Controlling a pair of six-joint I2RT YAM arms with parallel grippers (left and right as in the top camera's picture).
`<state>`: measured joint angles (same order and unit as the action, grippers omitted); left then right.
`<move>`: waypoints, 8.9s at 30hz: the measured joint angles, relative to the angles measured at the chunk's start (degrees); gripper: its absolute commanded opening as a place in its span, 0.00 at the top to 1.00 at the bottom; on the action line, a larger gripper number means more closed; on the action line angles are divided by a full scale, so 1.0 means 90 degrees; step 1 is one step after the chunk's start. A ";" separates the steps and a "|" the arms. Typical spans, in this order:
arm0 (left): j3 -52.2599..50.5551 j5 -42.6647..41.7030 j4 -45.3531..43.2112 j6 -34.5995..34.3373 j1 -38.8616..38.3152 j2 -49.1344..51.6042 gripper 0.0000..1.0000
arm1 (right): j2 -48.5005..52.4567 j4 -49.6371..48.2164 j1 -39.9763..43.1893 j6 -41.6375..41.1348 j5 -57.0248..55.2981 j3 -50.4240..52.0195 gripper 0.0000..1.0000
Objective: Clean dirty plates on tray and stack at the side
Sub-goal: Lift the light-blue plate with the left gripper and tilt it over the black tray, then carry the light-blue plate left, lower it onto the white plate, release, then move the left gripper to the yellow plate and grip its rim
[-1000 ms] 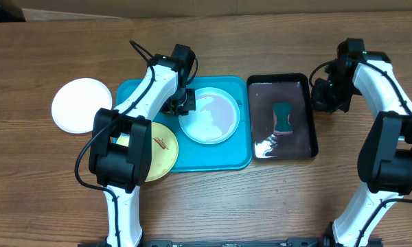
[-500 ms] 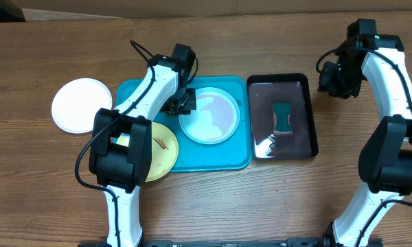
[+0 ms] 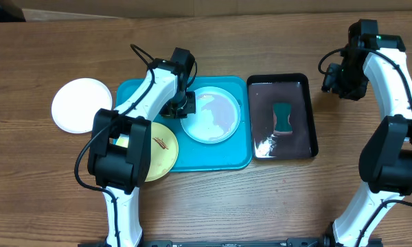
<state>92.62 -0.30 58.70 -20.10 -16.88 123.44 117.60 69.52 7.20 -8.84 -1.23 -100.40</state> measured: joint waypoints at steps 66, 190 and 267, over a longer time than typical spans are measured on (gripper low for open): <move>0.3837 0.7091 -0.2280 0.3597 -0.3934 0.0085 0.96 | 0.0000 0.0002 0.1178 -0.0063 -0.0393 0.0000 0.00; 0.1239 -0.1149 0.3378 0.0505 0.4578 -0.2790 0.48 | 0.0000 0.0002 0.1178 -0.0066 -0.0391 0.0000 0.00; -0.3844 -0.0253 -0.2623 -0.2261 0.0119 -0.4104 0.96 | 0.0000 -0.0415 0.1178 -0.0063 -0.0398 0.0000 0.00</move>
<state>58.02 -2.57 35.09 -40.45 -15.81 86.50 117.60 65.78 17.80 -9.41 -4.82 -100.40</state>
